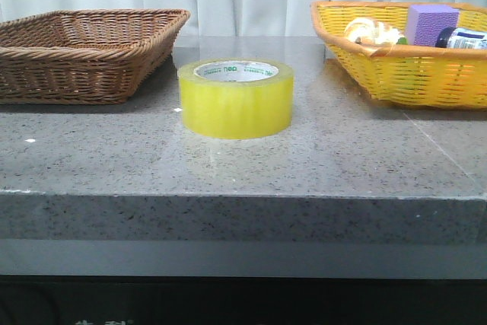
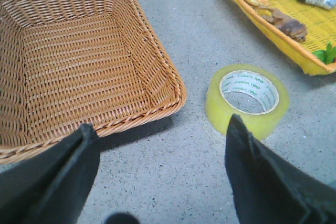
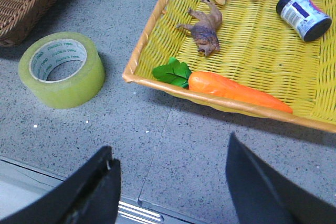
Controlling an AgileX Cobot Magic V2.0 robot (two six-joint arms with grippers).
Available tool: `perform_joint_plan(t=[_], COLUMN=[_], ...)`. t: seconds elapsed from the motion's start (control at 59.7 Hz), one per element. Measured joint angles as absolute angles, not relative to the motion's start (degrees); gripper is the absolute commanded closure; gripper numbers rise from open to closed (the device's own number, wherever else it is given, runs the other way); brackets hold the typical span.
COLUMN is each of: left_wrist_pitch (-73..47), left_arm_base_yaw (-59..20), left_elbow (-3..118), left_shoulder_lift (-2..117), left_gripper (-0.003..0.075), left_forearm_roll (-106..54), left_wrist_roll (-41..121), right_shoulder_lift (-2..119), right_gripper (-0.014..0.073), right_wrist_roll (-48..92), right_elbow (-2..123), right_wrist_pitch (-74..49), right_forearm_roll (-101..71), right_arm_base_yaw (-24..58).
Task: Transfer tape with both arms
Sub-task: 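Raise the right gripper away from the tape roll, then lower the left gripper over the tape roll on the table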
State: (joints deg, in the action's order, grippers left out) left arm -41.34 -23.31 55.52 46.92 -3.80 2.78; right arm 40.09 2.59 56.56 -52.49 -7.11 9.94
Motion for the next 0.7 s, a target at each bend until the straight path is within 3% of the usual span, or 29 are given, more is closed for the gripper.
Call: perform_joint_plan(t=[0.268, 0.703], left_wrist_pitch=[-43.74, -44.72], left_arm_base_yaw=[-24.45, -35.94], left_elbow=[64.05, 73.92], left_shoulder_lift=[57.19, 74.44], left_gripper=[0.0225, 0.0226], left_forearm_roll=[-9.4, -8.84], left_wrist_roll=[11.99, 15.8], right_shoulder_lift=[40.09, 40.09], right_gripper=[0.0127, 0.0127], right_wrist_roll=[2.59, 2.59], right_elbow=[56.56, 56.56], right_wrist_pitch=[-52.49, -52.49], right_forearm_roll=[-7.11, -7.11], right_arm_base_yaw=[9.94, 9.94])
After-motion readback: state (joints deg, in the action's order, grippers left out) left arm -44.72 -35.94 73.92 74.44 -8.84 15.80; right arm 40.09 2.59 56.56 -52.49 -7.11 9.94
